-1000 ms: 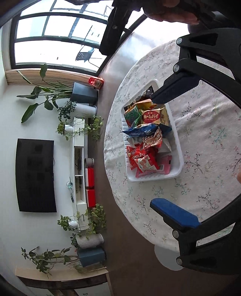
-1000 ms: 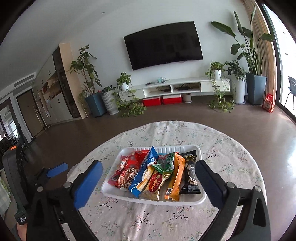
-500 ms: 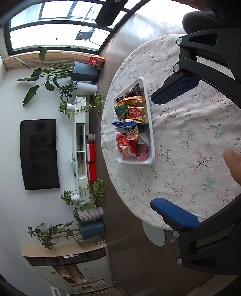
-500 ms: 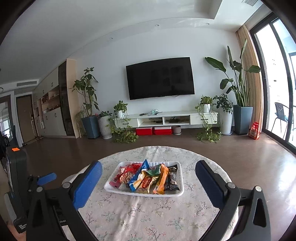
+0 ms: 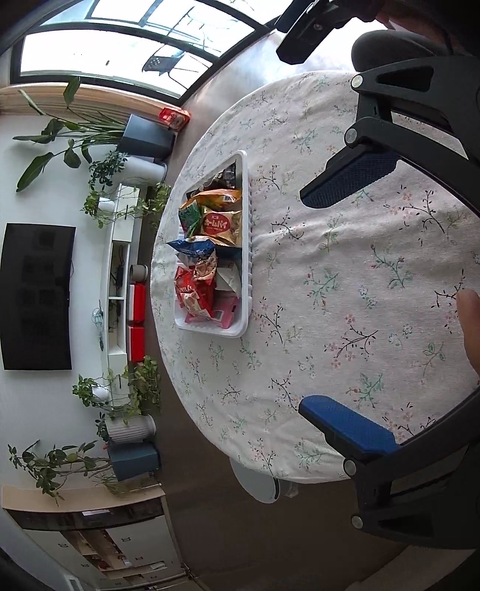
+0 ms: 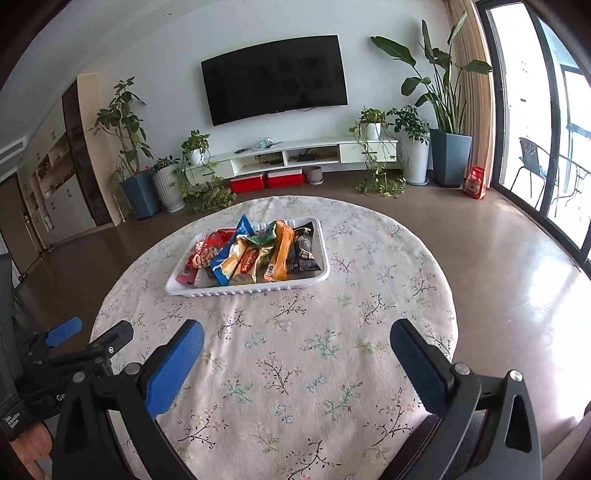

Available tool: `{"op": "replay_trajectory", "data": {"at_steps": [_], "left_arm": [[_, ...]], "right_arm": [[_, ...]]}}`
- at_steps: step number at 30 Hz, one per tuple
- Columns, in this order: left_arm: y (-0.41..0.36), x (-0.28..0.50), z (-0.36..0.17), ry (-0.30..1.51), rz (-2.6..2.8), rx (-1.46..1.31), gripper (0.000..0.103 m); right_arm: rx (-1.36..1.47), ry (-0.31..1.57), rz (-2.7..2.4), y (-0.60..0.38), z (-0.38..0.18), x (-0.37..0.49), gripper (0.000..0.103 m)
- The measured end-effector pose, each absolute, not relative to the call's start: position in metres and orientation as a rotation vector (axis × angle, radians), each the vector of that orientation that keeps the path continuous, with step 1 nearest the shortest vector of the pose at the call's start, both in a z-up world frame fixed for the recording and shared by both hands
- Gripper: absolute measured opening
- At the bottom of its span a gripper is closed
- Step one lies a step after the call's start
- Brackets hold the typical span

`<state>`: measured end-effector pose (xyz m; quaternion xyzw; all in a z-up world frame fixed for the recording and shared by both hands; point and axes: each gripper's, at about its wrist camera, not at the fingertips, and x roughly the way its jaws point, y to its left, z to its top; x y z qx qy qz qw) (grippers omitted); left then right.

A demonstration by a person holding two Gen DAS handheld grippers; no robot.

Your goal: Organize snacks

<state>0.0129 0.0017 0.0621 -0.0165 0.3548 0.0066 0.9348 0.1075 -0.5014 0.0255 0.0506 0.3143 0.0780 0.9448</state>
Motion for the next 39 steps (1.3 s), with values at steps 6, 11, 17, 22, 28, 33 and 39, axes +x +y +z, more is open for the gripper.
{"op": "replay_trajectory", "data": {"at_steps": [6, 11, 17, 22, 28, 33, 39], "left_arm": [[0.001, 0.019, 0.051, 0.753, 0.005, -0.03, 0.103], [0.001, 0.02, 0.046, 0.771, -0.001, -0.027, 0.103], [-0.002, 0.021, 0.043, 0.781, -0.006, -0.019, 0.103], [-0.003, 0.021, 0.042, 0.784, -0.007, -0.013, 0.103], [-0.004, 0.021, 0.04, 0.786, -0.009, -0.009, 0.103], [-0.004, 0.022, 0.038, 0.793, -0.009, -0.006, 0.103], [-0.004, 0.022, 0.037, 0.795, -0.009, -0.005, 0.103]], "right_arm": [[0.078, 0.684, 0.155, -0.496, 0.011, 0.11, 0.103], [0.08, 0.724, 0.156, -0.494, 0.001, 0.111, 0.103], [0.082, 0.736, 0.153, -0.493, -0.001, 0.112, 0.103], [0.081, 0.74, 0.153, -0.494, -0.002, 0.112, 0.103], [0.083, 0.744, 0.152, -0.495, -0.003, 0.112, 0.103], [0.083, 0.747, 0.152, -0.495, -0.004, 0.112, 0.103], [0.083, 0.753, 0.15, -0.495, -0.005, 0.109, 0.103]]}}
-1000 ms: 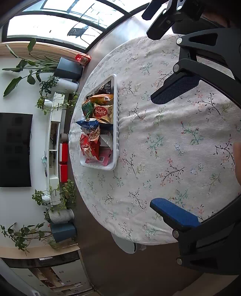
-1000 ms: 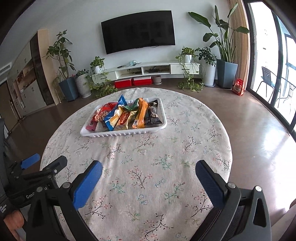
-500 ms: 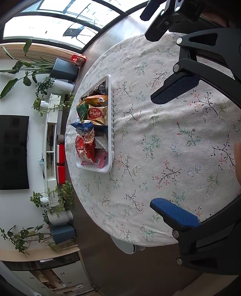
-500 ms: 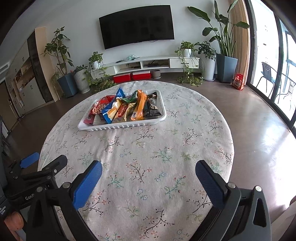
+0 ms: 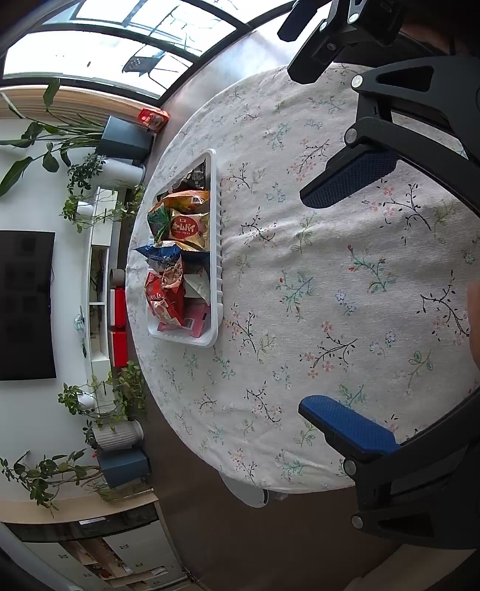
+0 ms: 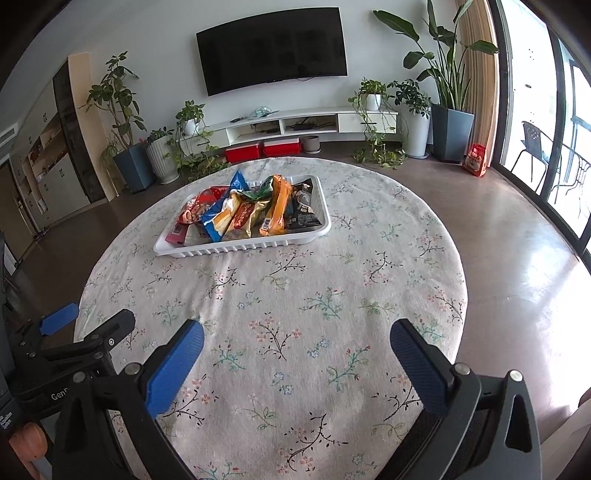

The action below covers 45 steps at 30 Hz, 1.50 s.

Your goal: Organize snacks

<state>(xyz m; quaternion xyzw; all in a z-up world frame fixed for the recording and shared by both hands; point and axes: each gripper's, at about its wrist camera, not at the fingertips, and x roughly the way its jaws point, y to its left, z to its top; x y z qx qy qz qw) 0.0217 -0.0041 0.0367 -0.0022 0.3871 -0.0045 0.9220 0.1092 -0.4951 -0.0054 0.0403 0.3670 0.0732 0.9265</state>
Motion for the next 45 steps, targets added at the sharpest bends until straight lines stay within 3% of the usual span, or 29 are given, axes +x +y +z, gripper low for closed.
{"op": "replay_trajectory", "data": {"at_steps": [45], "left_arm": [[-0.0058, 0.0206, 0.0282, 0.814, -0.026, -0.002, 0.103]], "right_arm": [[0.082, 0.765, 0.15, -0.4931, -0.0077, 0.1092, 0.103]]}}
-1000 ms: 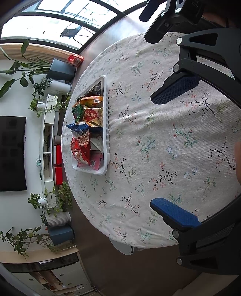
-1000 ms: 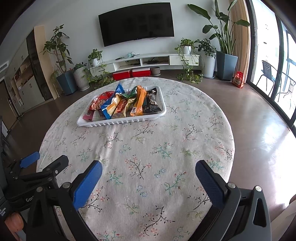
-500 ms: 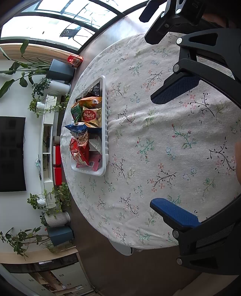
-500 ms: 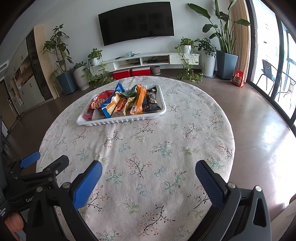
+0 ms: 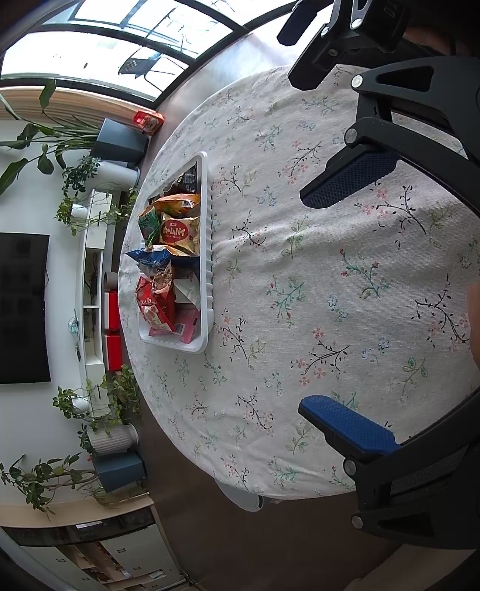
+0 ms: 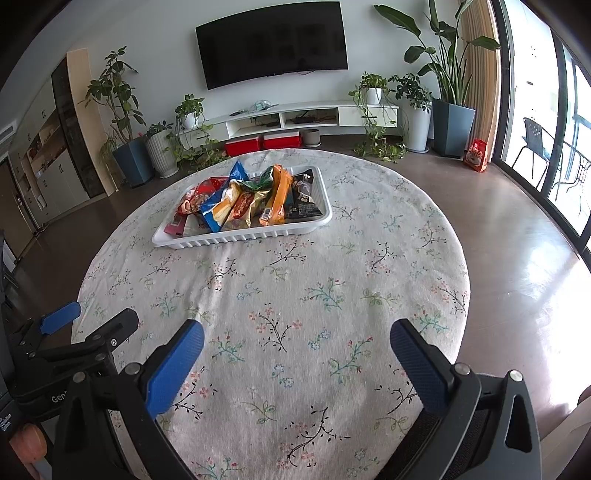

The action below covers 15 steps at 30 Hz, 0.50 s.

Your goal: Organize snacks

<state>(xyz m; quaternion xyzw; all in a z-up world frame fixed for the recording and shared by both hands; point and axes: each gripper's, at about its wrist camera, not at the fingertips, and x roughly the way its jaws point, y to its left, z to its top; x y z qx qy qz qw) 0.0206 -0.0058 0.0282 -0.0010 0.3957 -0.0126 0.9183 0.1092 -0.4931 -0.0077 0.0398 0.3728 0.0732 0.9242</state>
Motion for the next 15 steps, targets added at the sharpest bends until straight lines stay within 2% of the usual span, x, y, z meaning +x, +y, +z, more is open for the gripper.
{"op": "replay_trajectory", "data": {"at_steps": [15], "left_arm": [[-0.0059, 0.0206, 0.0277, 0.816, -0.026, -0.004, 0.103]], "right_arm": [[0.082, 0.768, 0.15, -0.4931, -0.0068, 0.1089, 0.103]]}}
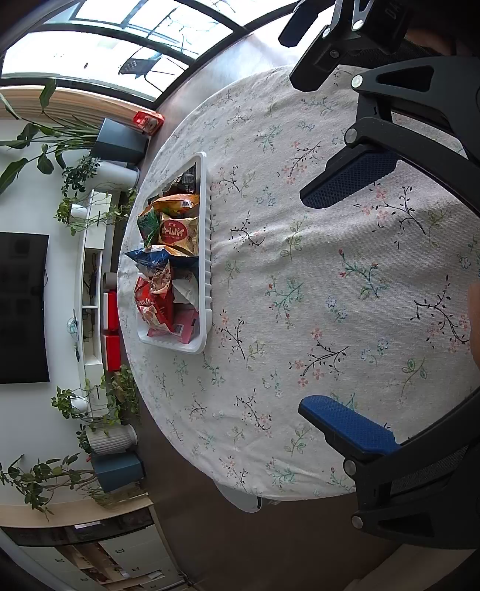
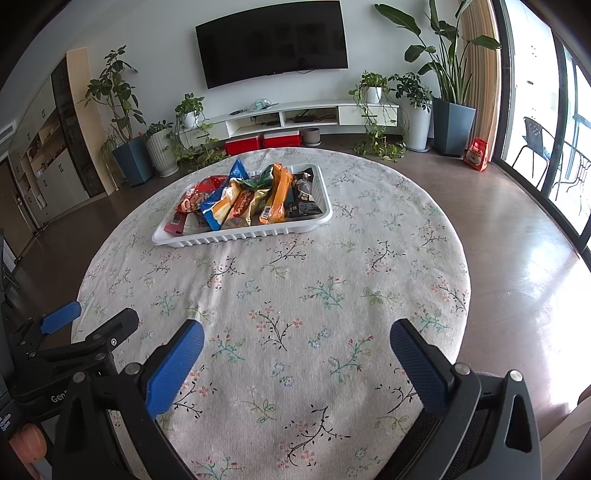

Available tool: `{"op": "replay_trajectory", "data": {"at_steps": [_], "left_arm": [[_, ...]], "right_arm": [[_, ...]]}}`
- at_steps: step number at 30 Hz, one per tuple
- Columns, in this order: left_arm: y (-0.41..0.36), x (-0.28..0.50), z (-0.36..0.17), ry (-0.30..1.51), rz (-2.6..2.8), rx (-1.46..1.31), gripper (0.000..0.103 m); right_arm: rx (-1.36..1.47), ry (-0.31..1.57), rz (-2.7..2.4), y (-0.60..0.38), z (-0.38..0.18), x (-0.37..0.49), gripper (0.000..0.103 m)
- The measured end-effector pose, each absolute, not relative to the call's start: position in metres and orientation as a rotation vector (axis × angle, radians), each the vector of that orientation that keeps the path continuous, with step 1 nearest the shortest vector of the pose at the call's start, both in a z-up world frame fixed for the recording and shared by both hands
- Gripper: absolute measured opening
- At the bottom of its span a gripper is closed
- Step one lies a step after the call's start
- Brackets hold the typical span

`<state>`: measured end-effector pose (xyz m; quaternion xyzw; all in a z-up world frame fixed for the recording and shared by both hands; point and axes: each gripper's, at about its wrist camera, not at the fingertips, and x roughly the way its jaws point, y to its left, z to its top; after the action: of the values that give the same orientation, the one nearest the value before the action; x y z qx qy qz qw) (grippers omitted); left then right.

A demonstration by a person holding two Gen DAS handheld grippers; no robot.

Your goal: Organize snacks

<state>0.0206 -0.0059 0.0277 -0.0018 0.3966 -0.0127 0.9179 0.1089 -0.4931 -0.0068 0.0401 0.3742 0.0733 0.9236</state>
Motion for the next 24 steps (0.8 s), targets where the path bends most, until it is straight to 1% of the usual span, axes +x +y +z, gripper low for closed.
{"op": "replay_trajectory", "data": {"at_steps": [24], "left_arm": [[-0.005, 0.0202, 0.0229, 0.826, -0.031, -0.012, 0.103]], "right_arm": [[0.081, 0.77, 0.15, -0.4929, -0.0056, 0.1091, 0.103]]}}
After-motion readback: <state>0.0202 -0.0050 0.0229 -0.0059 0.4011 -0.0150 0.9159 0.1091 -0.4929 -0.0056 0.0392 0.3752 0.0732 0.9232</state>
